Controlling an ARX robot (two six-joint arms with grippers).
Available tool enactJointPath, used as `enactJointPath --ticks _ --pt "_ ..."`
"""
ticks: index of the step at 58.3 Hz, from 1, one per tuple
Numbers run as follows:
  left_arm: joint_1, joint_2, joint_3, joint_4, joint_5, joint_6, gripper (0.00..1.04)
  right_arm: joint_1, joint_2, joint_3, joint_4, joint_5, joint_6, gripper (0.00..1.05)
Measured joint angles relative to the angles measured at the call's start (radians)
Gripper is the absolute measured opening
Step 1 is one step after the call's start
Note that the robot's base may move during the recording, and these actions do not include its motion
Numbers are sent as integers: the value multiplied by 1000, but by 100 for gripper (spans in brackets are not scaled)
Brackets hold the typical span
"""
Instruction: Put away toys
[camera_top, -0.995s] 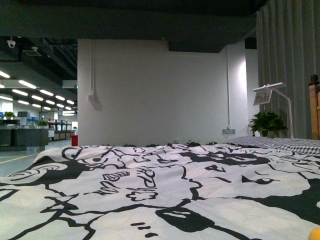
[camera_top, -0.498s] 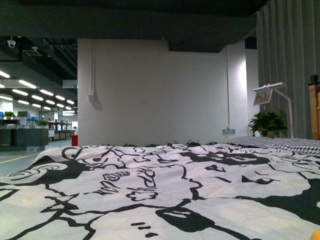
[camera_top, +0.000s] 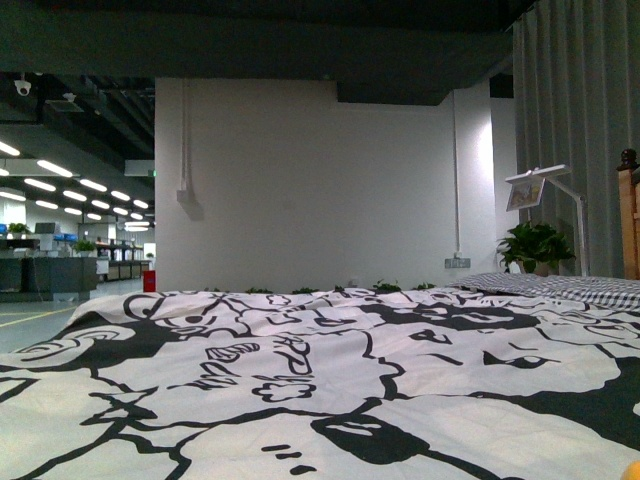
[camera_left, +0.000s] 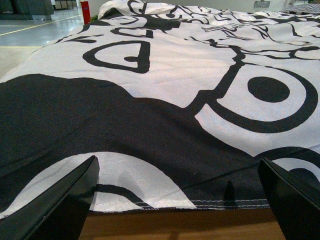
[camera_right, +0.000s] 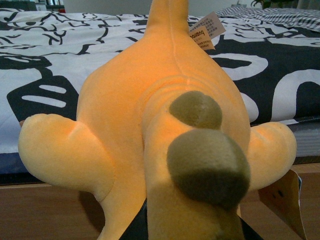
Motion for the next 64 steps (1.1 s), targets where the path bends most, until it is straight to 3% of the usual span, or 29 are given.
enactJointPath --ticks 64 --pt "1 0 0 -1 0 0 98 3 2 0 -5 8 -2 7"
